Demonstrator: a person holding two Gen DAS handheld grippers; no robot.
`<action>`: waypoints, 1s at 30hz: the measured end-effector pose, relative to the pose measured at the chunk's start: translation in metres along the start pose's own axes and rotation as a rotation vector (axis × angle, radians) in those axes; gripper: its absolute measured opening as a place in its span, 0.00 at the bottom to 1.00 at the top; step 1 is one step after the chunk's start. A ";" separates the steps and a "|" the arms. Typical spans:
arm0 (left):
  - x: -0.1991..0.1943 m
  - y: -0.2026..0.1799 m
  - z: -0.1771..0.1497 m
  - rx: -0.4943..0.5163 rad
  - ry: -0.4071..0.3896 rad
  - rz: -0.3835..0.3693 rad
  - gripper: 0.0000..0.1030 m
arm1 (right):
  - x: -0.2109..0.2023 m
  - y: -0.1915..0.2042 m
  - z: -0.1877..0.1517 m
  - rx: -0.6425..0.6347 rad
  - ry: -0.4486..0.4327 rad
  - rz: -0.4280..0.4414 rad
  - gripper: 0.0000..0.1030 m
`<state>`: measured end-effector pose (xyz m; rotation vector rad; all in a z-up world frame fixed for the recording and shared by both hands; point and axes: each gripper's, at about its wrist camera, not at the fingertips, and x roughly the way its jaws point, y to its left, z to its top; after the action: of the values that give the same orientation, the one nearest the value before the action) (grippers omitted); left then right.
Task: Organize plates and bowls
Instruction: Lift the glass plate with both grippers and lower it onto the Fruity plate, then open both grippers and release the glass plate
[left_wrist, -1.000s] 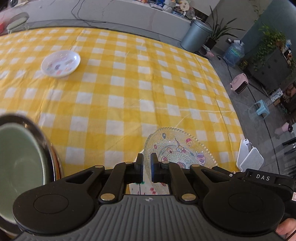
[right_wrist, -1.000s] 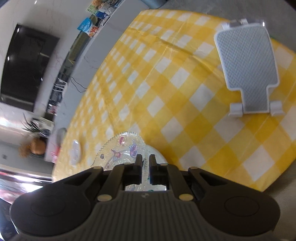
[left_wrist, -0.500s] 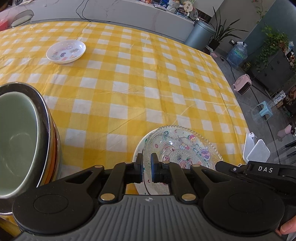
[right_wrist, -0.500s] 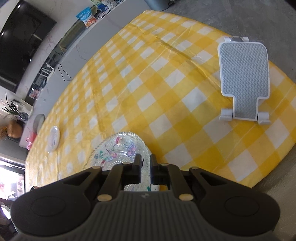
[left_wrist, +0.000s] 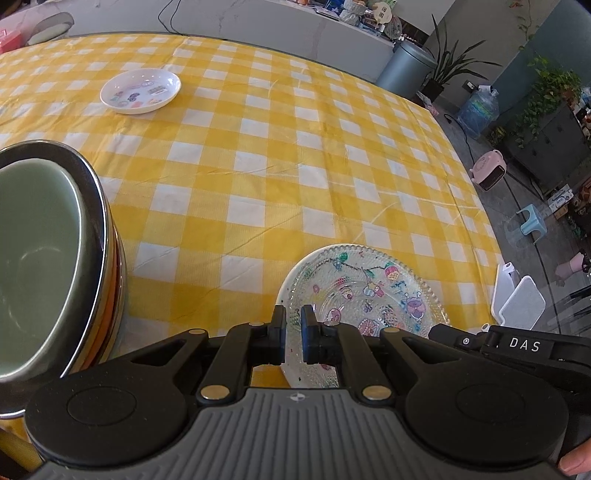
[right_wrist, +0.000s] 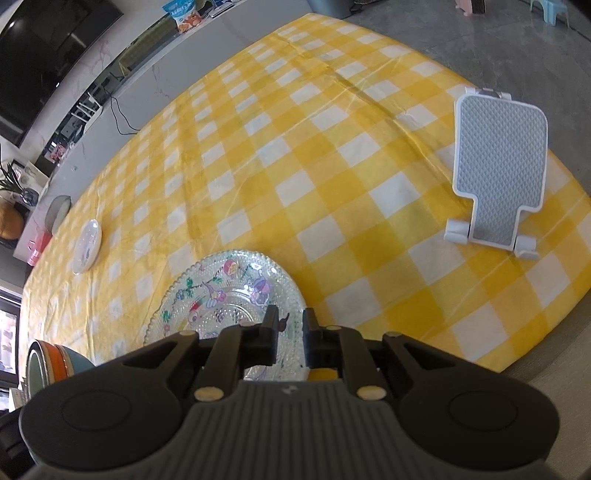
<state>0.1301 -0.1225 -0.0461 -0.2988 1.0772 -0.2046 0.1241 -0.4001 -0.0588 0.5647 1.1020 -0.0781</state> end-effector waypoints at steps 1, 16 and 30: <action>0.001 0.000 0.000 0.004 -0.002 0.003 0.08 | 0.000 0.001 0.000 -0.005 -0.001 -0.004 0.11; 0.007 -0.010 -0.004 0.070 -0.027 0.059 0.08 | 0.000 0.012 -0.003 -0.061 -0.008 -0.039 0.12; 0.007 -0.024 -0.006 0.178 -0.079 0.140 0.08 | 0.001 0.011 -0.002 -0.055 0.002 -0.047 0.18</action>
<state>0.1276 -0.1477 -0.0468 -0.0707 0.9900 -0.1611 0.1270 -0.3893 -0.0561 0.4899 1.1159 -0.0881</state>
